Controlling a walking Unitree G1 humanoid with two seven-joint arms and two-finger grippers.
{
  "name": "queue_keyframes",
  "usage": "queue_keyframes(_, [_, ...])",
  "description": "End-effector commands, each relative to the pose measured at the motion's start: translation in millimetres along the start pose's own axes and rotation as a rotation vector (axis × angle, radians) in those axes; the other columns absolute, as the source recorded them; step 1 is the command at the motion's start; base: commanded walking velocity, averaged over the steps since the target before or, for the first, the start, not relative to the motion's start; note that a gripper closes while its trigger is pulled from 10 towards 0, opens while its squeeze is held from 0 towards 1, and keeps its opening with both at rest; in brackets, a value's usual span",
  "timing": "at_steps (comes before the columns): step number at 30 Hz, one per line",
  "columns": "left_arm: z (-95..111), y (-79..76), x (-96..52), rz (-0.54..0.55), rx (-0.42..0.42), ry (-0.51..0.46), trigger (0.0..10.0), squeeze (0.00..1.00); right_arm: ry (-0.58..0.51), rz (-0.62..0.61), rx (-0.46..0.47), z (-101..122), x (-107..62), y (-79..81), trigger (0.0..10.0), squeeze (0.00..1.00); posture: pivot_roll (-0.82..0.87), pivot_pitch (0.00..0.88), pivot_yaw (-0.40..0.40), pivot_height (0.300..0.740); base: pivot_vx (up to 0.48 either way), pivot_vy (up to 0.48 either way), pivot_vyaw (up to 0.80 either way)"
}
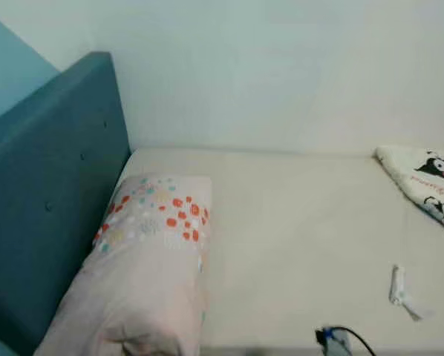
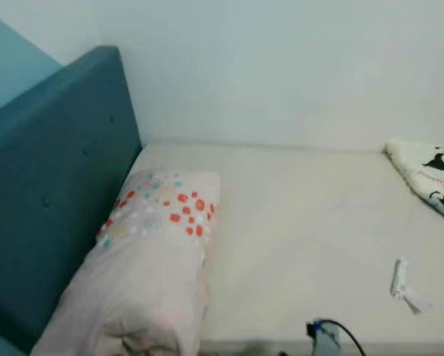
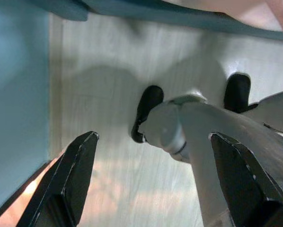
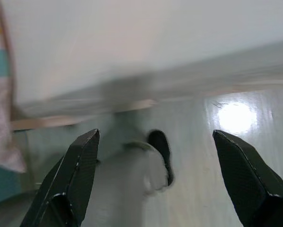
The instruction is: Clean up the room
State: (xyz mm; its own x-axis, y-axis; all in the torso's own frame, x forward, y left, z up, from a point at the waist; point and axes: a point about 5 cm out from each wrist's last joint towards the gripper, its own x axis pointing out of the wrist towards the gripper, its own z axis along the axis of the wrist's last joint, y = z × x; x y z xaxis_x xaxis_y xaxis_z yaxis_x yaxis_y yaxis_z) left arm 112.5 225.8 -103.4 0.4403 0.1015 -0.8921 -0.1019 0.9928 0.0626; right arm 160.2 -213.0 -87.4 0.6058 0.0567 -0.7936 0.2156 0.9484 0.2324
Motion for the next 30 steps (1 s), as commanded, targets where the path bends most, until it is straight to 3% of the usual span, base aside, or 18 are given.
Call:
queue_keyframes(1, [4.3,-8.8,1.7,-0.028,0.022,-0.006,10.0,0.0,0.017,-0.035,-0.004,-2.5,-2.6,-8.0,10.0,0.0,-0.04,0.0,-0.065,0.74,0.0,-0.48,0.0])
queue_keyframes(26, [7.0,-12.8,2.5,-0.046,0.032,-0.013,10.0,0.0,0.043,-0.052,-0.003,-7.7,-3.8,-10.2,10.0,0.0,-0.05,0.0,-0.064,0.74,0.0,-0.48,0.0])
queue_keyframes(30, [18.4,-15.7,3.9,-0.065,0.005,-0.057,10.0,0.0,-0.015,-0.05,0.012,6.3,-1.8,-10.4,10.0,0.0,-0.05,0.0,-0.064,0.74,0.0,-0.48,0.0])
